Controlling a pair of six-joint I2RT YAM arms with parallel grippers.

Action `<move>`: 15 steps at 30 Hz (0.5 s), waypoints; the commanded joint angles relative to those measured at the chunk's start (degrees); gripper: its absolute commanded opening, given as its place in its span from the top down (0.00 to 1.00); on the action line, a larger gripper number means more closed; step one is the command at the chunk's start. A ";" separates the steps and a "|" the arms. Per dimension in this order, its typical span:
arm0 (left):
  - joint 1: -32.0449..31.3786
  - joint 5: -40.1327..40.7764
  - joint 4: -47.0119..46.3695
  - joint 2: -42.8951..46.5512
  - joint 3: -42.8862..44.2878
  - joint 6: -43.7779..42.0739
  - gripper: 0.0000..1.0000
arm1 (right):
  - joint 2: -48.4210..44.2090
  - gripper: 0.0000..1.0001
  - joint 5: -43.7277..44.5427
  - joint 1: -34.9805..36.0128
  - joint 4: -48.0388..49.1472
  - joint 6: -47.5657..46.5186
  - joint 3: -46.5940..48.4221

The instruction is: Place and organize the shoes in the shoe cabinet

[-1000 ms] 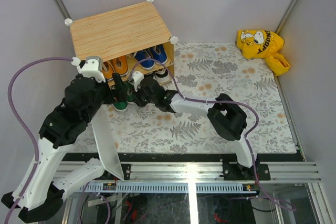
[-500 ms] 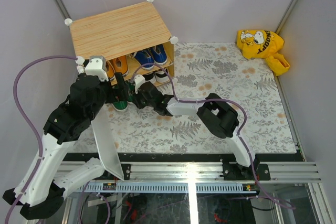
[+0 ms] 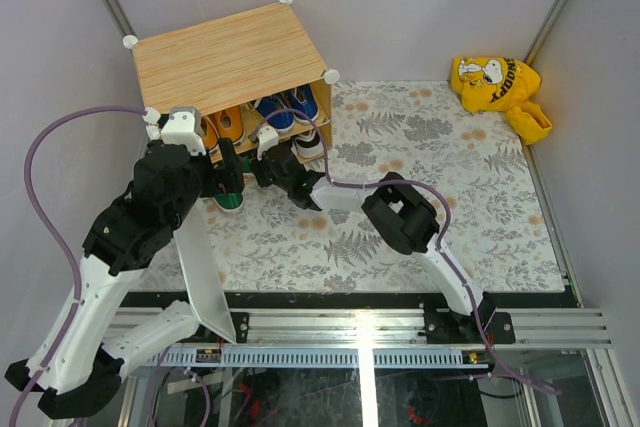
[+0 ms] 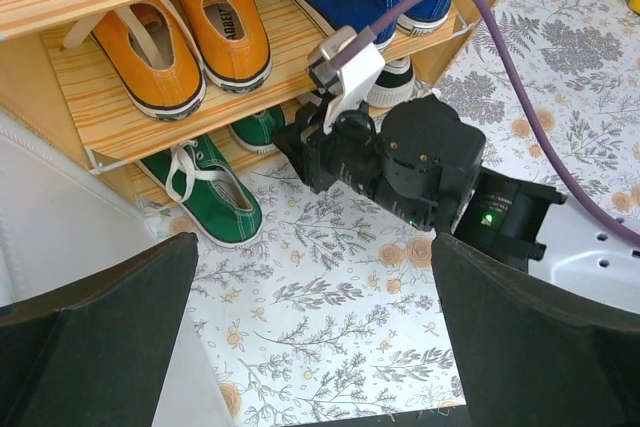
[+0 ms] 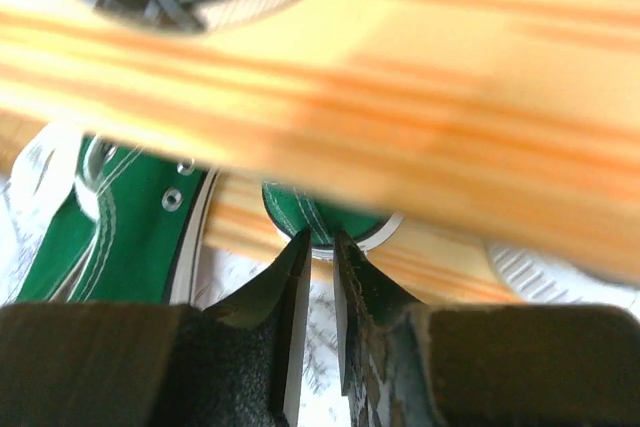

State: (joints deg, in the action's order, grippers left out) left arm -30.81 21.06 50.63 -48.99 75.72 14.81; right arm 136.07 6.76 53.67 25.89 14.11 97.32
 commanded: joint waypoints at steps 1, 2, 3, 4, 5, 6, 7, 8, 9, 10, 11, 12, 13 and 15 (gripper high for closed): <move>-0.28 1.42 -1.15 0.71 -0.47 -1.08 0.00 | 1.61 0.79 5.02 -0.76 1.21 -2.87 7.30; -0.30 1.37 -1.15 0.81 -0.53 -1.09 0.00 | 1.95 0.79 5.06 -0.88 0.57 -2.67 7.41; -0.31 1.48 -1.15 0.97 -0.55 -1.10 0.00 | 1.84 0.79 4.64 -0.91 0.46 -2.42 6.67; -0.31 1.47 -1.15 1.12 -0.69 -1.10 0.00 | 1.23 0.80 3.98 -0.92 0.89 -2.40 5.33; -0.25 1.44 -1.19 1.19 -0.69 -1.10 0.00 | 0.33 0.80 2.97 -0.93 1.68 -2.20 3.43; -0.30 1.39 -1.22 1.11 -0.70 -1.03 0.00 | -0.95 0.80 1.93 -0.88 2.50 -1.96 1.22; -0.31 1.28 -1.16 1.13 -0.70 -1.01 0.00 | -2.68 0.81 1.10 -0.74 3.53 -1.79 -1.54; -0.31 1.07 -1.13 0.97 -0.56 -0.94 0.00 | -5.25 0.81 0.61 -0.45 4.67 -1.75 -4.66; -0.31 0.79 -1.15 1.00 -0.35 -0.86 0.00 | -7.31 0.81 0.16 -0.11 6.04 -1.84 -7.79; -0.31 0.65 -1.15 0.90 -0.18 -0.84 0.00 | -9.28 0.81 -0.46 0.39 6.90 -2.15 -10.50; -0.29 0.57 -1.09 0.87 0.10 -0.77 0.00 | -10.85 0.80 -1.09 1.01 7.28 -2.50 -12.62; -0.30 0.62 -1.14 0.83 0.23 -0.75 0.00 | -12.03 0.80 -1.91 1.68 7.11 -2.97 -14.22; -0.31 0.72 -1.15 0.87 0.29 -0.75 0.00 | -12.87 0.80 -2.81 2.35 6.48 -2.97 -15.06; -0.30 1.04 -1.13 0.64 0.33 -0.70 0.00 | -13.25 0.80 -5.00 3.54 5.54 -1.99 -16.00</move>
State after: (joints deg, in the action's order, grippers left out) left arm -30.81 21.06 50.61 -48.42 75.37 14.66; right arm 129.21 6.07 54.19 27.49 12.34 82.28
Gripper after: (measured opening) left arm 0.997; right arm 0.200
